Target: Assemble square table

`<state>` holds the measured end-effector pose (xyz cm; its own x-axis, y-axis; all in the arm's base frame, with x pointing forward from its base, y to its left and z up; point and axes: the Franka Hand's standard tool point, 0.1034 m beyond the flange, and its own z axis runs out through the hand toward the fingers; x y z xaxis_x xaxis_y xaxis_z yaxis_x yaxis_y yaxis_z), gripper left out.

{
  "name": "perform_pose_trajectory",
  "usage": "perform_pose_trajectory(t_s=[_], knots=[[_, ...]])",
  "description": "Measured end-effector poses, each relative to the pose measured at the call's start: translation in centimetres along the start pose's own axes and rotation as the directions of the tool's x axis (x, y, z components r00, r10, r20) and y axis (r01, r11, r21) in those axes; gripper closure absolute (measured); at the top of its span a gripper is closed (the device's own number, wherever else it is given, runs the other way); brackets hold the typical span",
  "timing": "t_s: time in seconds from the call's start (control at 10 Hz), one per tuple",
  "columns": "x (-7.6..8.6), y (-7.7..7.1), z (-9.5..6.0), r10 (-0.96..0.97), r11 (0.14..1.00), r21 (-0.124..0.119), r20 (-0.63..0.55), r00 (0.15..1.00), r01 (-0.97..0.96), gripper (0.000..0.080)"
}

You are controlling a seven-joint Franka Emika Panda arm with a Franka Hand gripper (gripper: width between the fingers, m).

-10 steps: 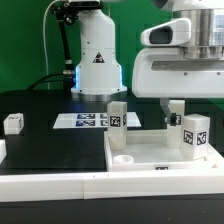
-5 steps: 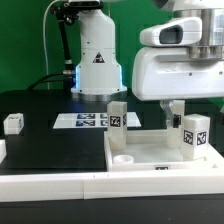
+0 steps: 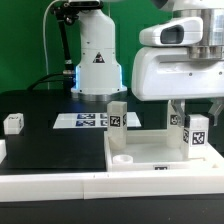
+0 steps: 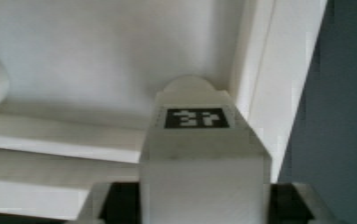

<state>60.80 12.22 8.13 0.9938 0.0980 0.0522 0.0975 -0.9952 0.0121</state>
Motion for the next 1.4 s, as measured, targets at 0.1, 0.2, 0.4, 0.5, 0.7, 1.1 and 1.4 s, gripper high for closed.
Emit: perform_pose_trajectory(t_s=[0.1,0.2,0.4,0.5,0.7,1.1,1.4], knots=[[0.0,0.0,0.0,0.001,1.0,0.0,0.0,1.0,-0.001,0.0509],[0.0,-0.01,0.01,0.042,0.999,0.001,0.0,0.999,-0.042,0.0509],[-0.01,-0.03,0.03,0.189,0.982,0.003,0.001,0.982,-0.189,0.0509],[-0.01,-0.01,0.04,0.224,0.975,0.003,0.001,0.975,-0.224,0.0508],[0.14,0.15,0.16,0.453,0.892,0.003,0.0,0.892,-0.453,0.0508],[0.14,0.39,0.24,0.812,0.583,0.015,0.002,0.583,-0.812,0.0507],[0.06,0.54,0.25,0.924,0.381,0.01,0.012,0.381,-0.925,0.0506]])
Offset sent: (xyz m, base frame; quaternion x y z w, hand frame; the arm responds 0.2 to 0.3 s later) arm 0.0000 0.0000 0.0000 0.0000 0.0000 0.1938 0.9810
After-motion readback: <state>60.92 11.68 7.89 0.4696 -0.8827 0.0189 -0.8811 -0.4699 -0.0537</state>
